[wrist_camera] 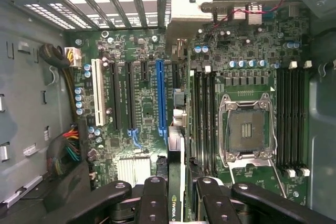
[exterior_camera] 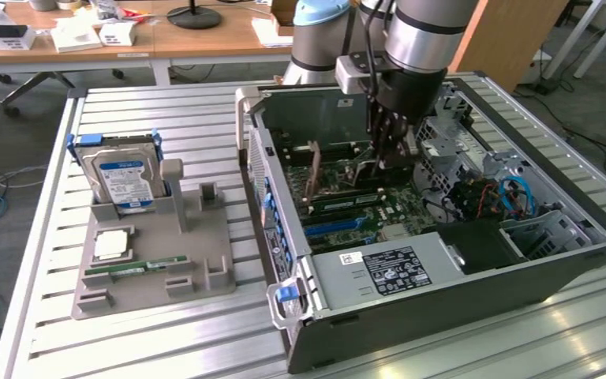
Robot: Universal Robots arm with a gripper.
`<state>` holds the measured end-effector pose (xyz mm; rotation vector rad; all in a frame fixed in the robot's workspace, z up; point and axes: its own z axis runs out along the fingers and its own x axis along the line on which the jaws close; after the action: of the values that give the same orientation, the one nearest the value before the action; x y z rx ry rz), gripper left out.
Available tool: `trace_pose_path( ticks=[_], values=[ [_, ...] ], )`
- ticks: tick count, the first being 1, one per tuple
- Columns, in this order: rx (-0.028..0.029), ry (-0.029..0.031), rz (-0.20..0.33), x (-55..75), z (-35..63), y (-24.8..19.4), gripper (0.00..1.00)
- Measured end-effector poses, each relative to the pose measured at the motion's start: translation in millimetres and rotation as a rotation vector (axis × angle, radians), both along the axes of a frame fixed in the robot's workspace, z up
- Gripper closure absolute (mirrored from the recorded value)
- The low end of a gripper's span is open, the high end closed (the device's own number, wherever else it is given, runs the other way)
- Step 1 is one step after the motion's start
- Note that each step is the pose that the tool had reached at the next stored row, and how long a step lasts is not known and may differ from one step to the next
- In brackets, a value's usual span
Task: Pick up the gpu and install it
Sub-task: 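Insert the gpu into the slot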
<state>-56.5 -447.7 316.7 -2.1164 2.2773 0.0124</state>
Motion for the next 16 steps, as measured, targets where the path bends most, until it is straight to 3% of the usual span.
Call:
trace_pose_path(
  ticks=[16],
  values=[
    [0.0000, 0.0000, 0.000, -0.1, -4.1, -1.1, 0.74]
  ],
)
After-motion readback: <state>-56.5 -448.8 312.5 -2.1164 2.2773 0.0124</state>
